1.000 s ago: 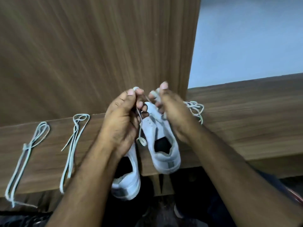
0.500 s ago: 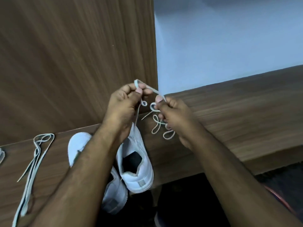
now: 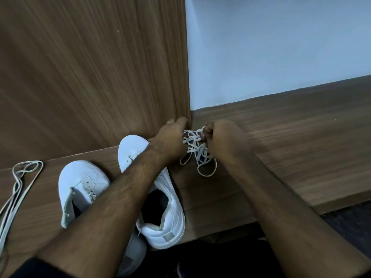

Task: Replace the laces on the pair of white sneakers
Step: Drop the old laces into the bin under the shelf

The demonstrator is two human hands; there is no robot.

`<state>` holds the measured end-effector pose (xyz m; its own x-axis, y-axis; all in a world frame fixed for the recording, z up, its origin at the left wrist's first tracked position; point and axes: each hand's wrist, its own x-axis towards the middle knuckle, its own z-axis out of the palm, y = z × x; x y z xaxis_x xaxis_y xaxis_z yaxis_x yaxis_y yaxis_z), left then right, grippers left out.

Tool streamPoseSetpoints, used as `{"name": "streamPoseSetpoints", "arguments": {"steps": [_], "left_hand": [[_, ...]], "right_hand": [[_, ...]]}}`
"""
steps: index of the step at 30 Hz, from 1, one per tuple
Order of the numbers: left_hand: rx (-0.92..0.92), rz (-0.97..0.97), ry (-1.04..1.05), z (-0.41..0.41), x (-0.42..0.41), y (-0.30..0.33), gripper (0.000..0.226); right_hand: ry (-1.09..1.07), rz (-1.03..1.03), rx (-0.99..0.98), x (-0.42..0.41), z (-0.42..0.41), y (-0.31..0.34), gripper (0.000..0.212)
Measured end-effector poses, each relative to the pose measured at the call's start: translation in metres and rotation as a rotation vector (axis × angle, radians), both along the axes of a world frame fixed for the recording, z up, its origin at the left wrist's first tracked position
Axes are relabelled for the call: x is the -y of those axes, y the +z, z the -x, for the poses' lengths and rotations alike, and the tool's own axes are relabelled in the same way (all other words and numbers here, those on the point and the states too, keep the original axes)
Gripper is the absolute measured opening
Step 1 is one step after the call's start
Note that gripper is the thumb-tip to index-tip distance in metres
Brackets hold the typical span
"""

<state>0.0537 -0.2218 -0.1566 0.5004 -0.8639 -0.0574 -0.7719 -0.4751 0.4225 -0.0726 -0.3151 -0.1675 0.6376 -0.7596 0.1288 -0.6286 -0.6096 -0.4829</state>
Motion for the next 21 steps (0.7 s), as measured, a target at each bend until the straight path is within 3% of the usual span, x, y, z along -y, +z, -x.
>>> {"name": "streamPoseSetpoints", "arguments": {"steps": [2,4,6,7,9,11,13,14,15,16,17,19,21], "left_hand": [[0.021,-0.132,-0.059,0.001,0.002,-0.01,0.089],[0.055,-0.275,-0.082,0.004,0.005,-0.02,0.112],[0.056,-0.337,-0.112,0.003,0.007,-0.03,0.123],[0.057,-0.339,-0.107,0.002,0.006,-0.032,0.122],[0.063,-0.338,-0.07,-0.003,0.004,-0.032,0.105],[0.086,-0.387,0.003,0.004,0.007,-0.03,0.072],[0.409,-0.516,0.325,0.002,0.004,-0.047,0.021],[0.326,-0.37,0.71,-0.002,0.011,-0.056,0.031],[0.414,-0.067,1.084,0.002,0.027,-0.065,0.05],[0.445,0.152,1.293,0.012,0.036,-0.073,0.06],[0.464,0.266,1.367,0.02,0.043,-0.08,0.065],[0.353,0.245,1.3,0.033,0.05,-0.074,0.058],[0.116,0.023,0.92,0.048,0.026,-0.059,0.044]], "right_hand": [[0.009,0.008,0.037,0.004,0.001,-0.005,0.03],[0.073,-0.074,-0.103,0.005,0.003,-0.014,0.069],[0.189,-0.171,-0.284,0.005,0.003,-0.023,0.101],[0.224,-0.2,-0.327,0.007,0.003,-0.026,0.105],[0.245,-0.17,-0.334,0.01,0.002,-0.027,0.097],[0.286,-0.074,-0.326,0.008,0.002,-0.023,0.077],[0.311,-0.053,-0.299,0.001,0.003,-0.016,0.057],[0.31,-0.07,-0.307,-0.003,0.004,-0.013,0.05],[0.303,-0.084,-0.342,-0.006,0.005,-0.01,0.045],[0.286,-0.091,-0.388,-0.008,0.007,-0.008,0.039],[0.26,-0.091,-0.418,-0.009,0.009,-0.008,0.035],[0.2,-0.079,-0.416,-0.009,0.017,-0.003,0.03],[0.136,-0.088,-0.382,-0.01,0.032,0.006,0.025]]}}
